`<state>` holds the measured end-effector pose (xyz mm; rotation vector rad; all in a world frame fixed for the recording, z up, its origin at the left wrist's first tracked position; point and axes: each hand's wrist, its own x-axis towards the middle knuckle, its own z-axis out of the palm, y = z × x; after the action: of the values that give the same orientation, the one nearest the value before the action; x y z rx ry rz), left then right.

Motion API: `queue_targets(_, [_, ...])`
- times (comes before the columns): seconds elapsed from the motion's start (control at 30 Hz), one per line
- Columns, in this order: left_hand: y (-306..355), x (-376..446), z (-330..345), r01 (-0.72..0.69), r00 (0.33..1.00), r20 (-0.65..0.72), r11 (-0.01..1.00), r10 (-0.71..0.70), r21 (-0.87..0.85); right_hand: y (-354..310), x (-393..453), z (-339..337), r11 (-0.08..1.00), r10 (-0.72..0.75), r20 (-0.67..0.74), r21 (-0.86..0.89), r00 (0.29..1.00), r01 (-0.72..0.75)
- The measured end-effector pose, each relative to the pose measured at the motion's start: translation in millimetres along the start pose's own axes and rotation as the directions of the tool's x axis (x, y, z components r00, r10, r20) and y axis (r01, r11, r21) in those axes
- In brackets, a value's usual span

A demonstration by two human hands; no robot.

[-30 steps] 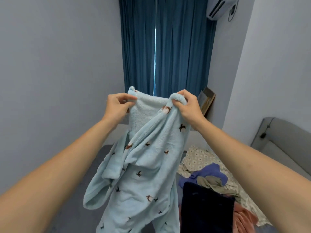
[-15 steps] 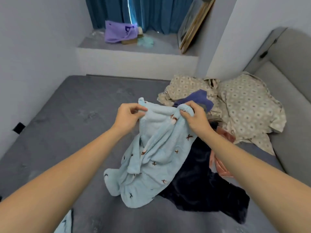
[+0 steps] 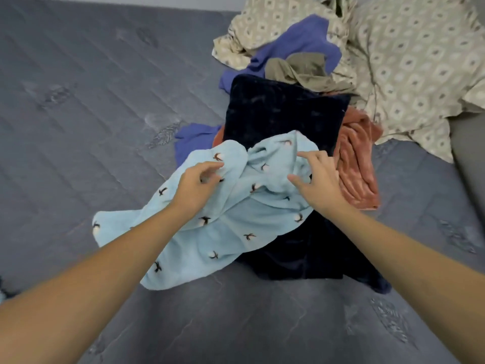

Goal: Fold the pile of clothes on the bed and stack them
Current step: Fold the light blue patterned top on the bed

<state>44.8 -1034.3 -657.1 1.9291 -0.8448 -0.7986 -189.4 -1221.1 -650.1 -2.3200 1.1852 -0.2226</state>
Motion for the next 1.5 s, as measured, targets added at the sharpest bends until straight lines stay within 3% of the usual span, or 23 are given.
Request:
queue_targets(0.23, [-35.9, -15.8, -17.7, 0.0, 1.0, -0.028, 1.0, 0.001, 0.029, -32.8, -5.2, 53.6, 0.986, -0.086, 0.041, 0.149, 0.995, 0.079])
queue_targets(0.43, [-53.5, -24.8, -53.3, 0.06, 0.993, -0.113, 0.98, -0.039, 0.191, -76.1, -8.0, 88.9, 0.975, -0.171, 0.065, 0.156, 0.983, 0.159])
queue_targets(0.6, [-94.6, -52.9, -84.5, 0.177, 0.983, -0.078, 0.977, -0.168, 0.12, -129.5, -25.9, 135.7, 0.941, -0.329, 0.081, 0.115, 0.941, 0.319])
queue_targets(0.77, [-151.2, -89.9, -102.5, 0.375, 0.918, -0.105, 0.923, -0.383, -0.088, -183.0, -40.6, 185.5, 0.875, -0.482, 0.142, 0.124, 0.865, 0.467])
queue_targets(0.97, [-212.4, -124.8, -125.0, 0.46, 0.867, -0.156, 0.88, -0.474, -0.116, -229.1, -55.6, 240.0, 0.822, -0.565, 0.287, 0.116, 0.773, 0.557])
queue_targets(1.17, [-253.6, -128.4, -137.5, 0.472, 0.832, -0.296, 0.879, -0.468, -0.062, -252.3, -45.8, 290.2, 0.809, -0.538, 0.41, 0.005, 0.737, 0.588])
queue_targets(1.33, [-265.5, -114.9, -140.0, 0.437, 0.773, -0.3, 0.813, -0.558, -0.386, -267.4, -30.4, 322.0, 0.82, -0.469, 0.472, -0.083, 0.746, 0.567])
queue_targets(1.4, [-267.1, -110.2, -138.1, 0.465, 0.752, -0.282, 0.782, -0.596, -0.415, -270.9, -22.8, 330.4, 0.832, -0.407, 0.532, -0.12, 0.743, 0.542])
queue_targets(1.5, [-268.3, -106.2, -136.1, 0.47, 0.77, -0.265, 0.797, -0.58, -0.379, -273.8, -13.0, 336.4, 0.83, -0.295, 0.606, -0.22, 0.739, 0.512])
